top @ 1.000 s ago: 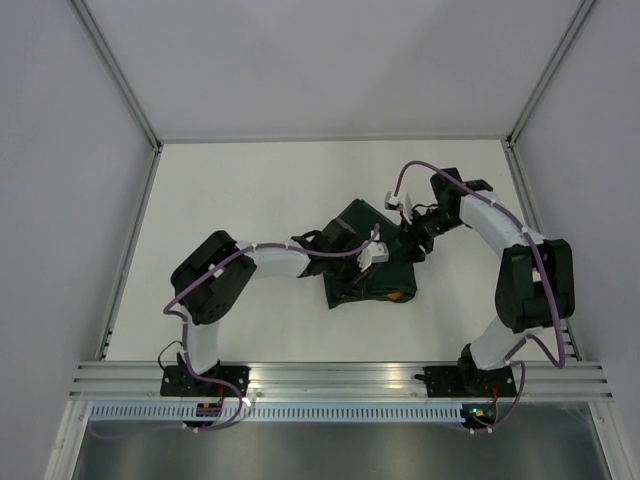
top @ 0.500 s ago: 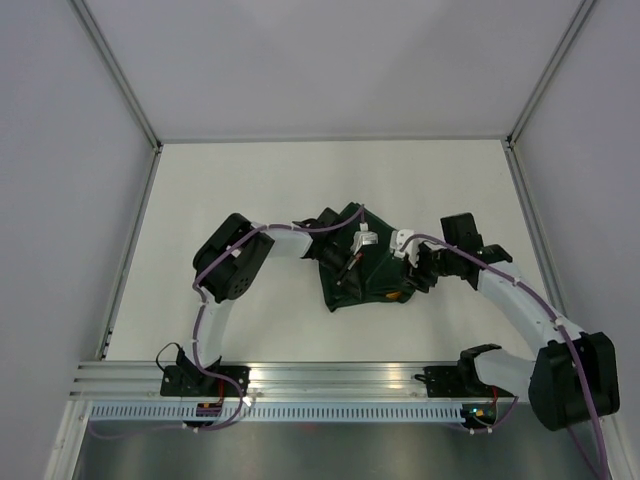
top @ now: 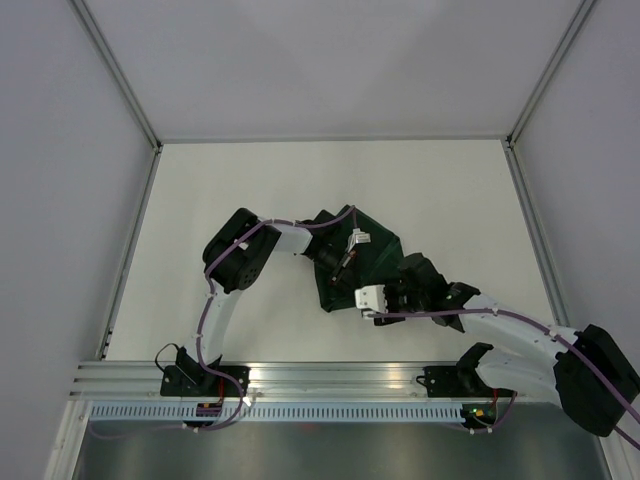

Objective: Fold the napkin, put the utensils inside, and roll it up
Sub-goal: Roll the napkin at the center of the board.

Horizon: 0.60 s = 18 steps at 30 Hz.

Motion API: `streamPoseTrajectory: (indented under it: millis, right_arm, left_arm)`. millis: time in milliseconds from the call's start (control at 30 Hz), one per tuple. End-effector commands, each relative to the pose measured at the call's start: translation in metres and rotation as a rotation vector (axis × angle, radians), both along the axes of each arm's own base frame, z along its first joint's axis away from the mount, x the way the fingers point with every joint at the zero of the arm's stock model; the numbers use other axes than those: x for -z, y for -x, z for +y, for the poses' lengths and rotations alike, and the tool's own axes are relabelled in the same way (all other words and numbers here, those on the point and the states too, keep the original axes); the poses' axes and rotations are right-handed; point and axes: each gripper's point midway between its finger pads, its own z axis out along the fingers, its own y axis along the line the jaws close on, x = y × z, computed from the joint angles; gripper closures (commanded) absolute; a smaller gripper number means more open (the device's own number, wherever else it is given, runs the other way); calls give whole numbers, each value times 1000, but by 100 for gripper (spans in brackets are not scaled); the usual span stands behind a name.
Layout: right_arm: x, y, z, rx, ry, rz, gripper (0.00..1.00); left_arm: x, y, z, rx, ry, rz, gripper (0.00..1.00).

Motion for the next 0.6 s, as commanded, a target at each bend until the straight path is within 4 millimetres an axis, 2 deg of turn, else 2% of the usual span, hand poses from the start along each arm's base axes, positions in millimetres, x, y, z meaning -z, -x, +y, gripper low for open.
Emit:
streamPoseTrajectory:
  millis: [0, 200, 400, 567]
  right_arm:
    - [-2, -10, 11, -18, 4, -105, 38]
    - [16, -8, 24, -57, 62, -129, 39]
    - [24, -16, 28, -55, 107, -115, 43]
    - [33, -16, 27, -53, 155, -74, 54]
  left_arm:
    - [17, -4, 4, -26, -74, 13, 98]
    - [21, -1, 7, -24, -87, 31, 98]
    - [23, 2, 9, -16, -90, 36, 98]
    - [25, 3, 11, -6, -92, 39, 98]
